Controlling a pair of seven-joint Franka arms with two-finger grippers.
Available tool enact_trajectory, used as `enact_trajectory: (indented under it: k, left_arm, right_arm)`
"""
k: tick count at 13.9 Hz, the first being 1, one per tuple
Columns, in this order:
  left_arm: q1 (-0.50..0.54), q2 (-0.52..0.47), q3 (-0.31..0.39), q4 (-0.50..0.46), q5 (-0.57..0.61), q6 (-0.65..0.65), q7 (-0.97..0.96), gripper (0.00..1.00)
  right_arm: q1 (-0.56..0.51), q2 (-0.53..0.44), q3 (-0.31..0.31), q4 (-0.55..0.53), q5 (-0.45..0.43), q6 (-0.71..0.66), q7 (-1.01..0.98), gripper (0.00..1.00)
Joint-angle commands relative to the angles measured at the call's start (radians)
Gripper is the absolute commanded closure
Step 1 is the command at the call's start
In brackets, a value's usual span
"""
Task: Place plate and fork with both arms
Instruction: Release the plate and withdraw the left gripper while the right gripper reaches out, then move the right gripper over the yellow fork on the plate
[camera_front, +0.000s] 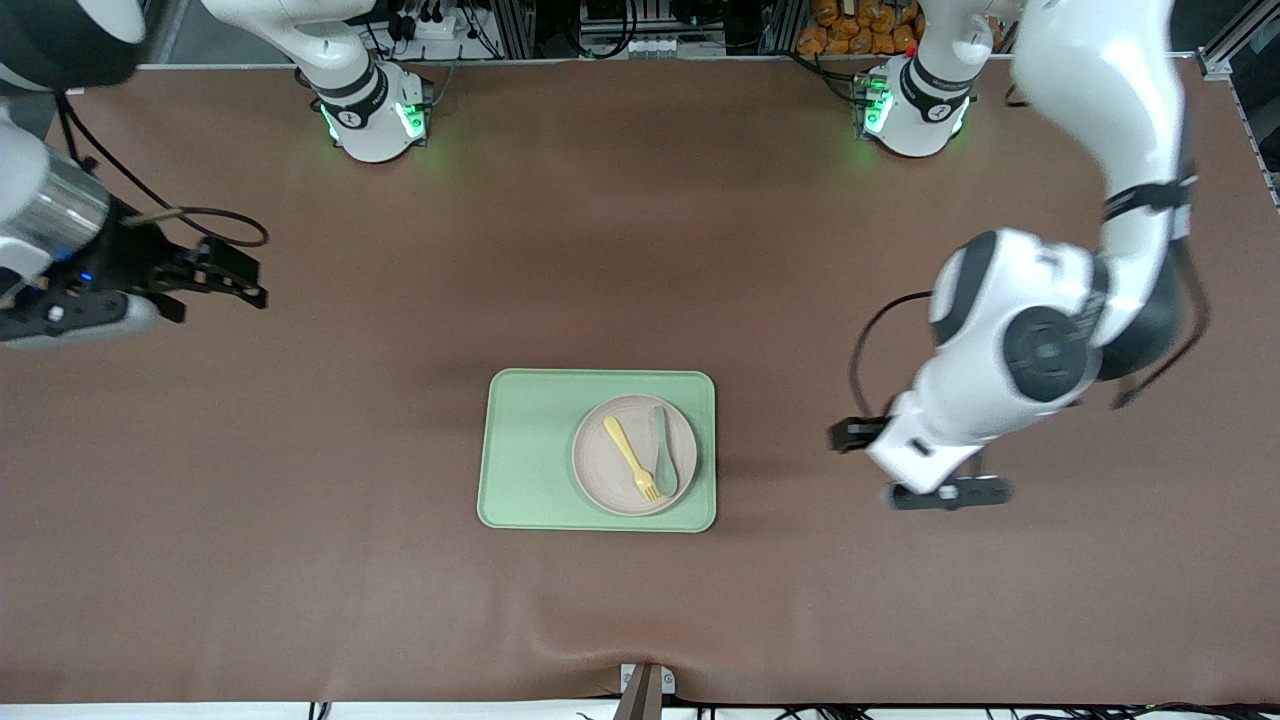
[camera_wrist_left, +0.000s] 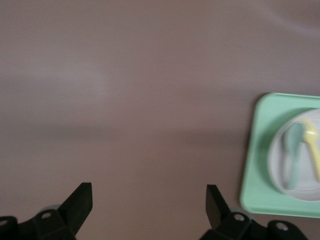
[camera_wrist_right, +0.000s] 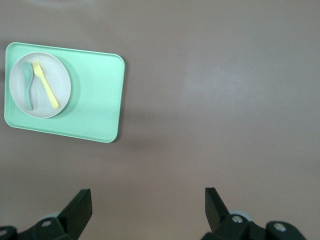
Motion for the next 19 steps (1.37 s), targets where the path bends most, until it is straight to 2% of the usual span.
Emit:
enact_trajectory:
  k: [1,3,5,7,8,10,13,16,19]
  left_arm:
    - [0.074,-0.133,-0.009,-0.039,0.047,-0.114,0.089,0.0]
    - [0.134,-0.216,-0.011,-0.04,0.044,-0.229,0.166,0.0]
    - [0.191,-0.296,-0.015,-0.081,0.047,-0.279,0.217,0.0]
    - [0.231,-0.399,-0.018,-0.199,0.035,-0.247,0.246,0.0]
    - [0.234,-0.458,-0.018,-0.274,0.033,-0.21,0.245,0.0]
    - [0.248,-0.563,-0.018,-0.406,0.027,-0.123,0.246,0.0]
    - [0.248,-0.536,-0.018,-0.344,0.029,-0.128,0.245,0.0]
    - [0.249,-0.53,-0.011,-0.329,0.027,-0.141,0.246,0.0]
    - [0.248,-0.534,-0.014,-0.338,0.027,-0.185,0.248,0.0]
  right_arm:
    - [0.036,0.104,-0.004,0.098,0.062,0.034,-0.004,0.0]
    - [0.091,0.145,-0.006,0.097,0.095,0.121,-0.002,0.0]
    - [0.154,0.211,-0.007,0.103,0.083,0.241,-0.001,0.0]
    - [0.208,0.289,-0.009,0.133,0.081,0.327,-0.002,0.0]
    - [0.221,0.349,-0.007,0.19,0.073,0.329,-0.002,0.0]
    - [0.304,0.462,-0.013,0.306,-0.029,0.32,0.013,0.0]
    - [0.343,0.608,-0.012,0.413,-0.046,0.365,0.041,0.0]
    - [0.375,0.72,-0.013,0.417,-0.049,0.525,0.044,0.0]
    - [0.392,0.794,-0.015,0.417,-0.051,0.574,0.044,0.0]
